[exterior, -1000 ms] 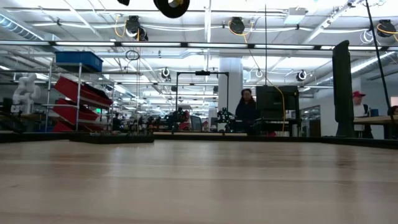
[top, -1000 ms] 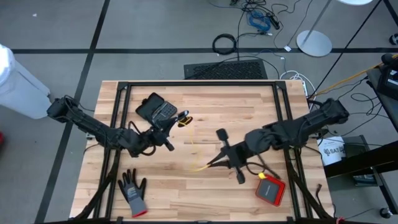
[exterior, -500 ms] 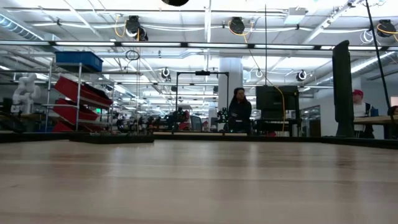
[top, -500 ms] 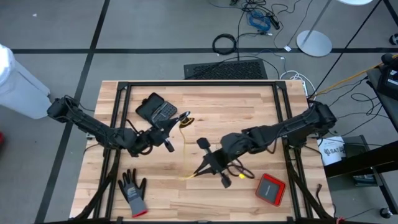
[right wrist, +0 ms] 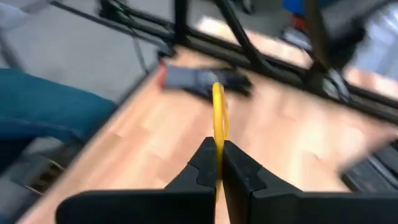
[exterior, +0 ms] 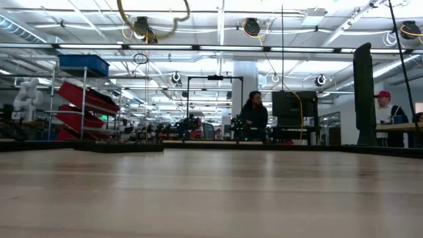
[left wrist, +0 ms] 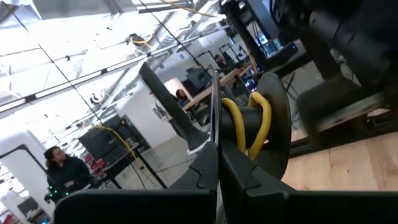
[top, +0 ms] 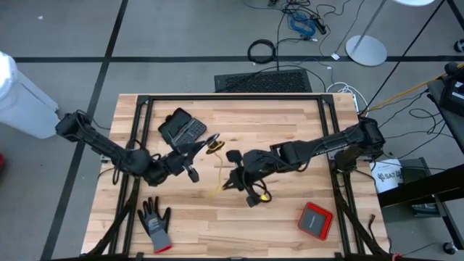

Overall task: Coil cords
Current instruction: Uncoil the yellow wire from the spool

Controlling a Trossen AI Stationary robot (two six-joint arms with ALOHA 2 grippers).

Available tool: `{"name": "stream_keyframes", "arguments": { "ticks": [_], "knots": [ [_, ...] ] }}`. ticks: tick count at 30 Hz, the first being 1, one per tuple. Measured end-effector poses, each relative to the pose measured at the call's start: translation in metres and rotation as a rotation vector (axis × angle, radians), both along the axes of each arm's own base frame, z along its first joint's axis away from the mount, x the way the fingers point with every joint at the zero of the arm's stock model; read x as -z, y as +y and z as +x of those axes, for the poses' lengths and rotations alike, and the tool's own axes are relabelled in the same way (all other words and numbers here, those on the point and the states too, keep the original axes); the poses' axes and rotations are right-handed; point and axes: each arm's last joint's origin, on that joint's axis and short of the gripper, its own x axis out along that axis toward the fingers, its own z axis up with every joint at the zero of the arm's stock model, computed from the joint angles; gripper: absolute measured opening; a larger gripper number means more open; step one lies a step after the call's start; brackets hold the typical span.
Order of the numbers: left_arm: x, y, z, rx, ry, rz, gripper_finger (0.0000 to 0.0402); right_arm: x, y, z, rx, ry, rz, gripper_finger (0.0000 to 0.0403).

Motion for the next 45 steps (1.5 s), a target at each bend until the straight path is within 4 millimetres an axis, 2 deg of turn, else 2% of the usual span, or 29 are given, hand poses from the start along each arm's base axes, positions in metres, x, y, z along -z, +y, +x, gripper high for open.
{"name": "stream_keyframes", "arguments": {
  "ticks": [9, 15, 21, 26, 30, 36, 39, 45],
  "knots": [
    [-0.010, -0.005, -0.014, 0.022, -0.034, -0.026, 0.0002, 0.013, -0.031, -0.005, 0.191, 0.161, -0.104, 0.0000],
    [-0.009, -0.011, -0.020, -0.059, 0.039, 0.022, 0.0002, 0.016, -0.044, -0.009, 0.284, 0.218, -0.147, 0.0000],
    [-0.008, -0.016, -0.025, -0.115, 0.097, 0.055, 0.0002, 0.007, -0.058, -0.022, 0.453, 0.239, -0.224, 0.0000],
    [-0.008, -0.017, -0.027, -0.172, 0.131, 0.049, 0.0002, -0.010, -0.064, -0.045, 0.615, 0.227, -0.297, 0.0000],
    [-0.007, -0.017, -0.028, -0.221, 0.165, 0.052, 0.0002, -0.030, -0.060, -0.064, 0.659, 0.165, -0.299, 0.0000],
    [-0.003, -0.017, -0.028, -0.244, 0.205, 0.068, 0.0002, -0.054, -0.042, -0.086, 0.607, 0.061, -0.275, 0.0000],
    [-0.001, -0.017, -0.028, -0.269, 0.226, 0.071, 0.0002, -0.063, -0.029, -0.091, 0.551, -0.003, -0.267, 0.0000],
    [-0.001, -0.012, -0.025, -0.298, 0.230, 0.065, 0.0002, -0.077, 0.000, -0.090, 0.405, -0.172, -0.239, 0.0000]
  ]
}}
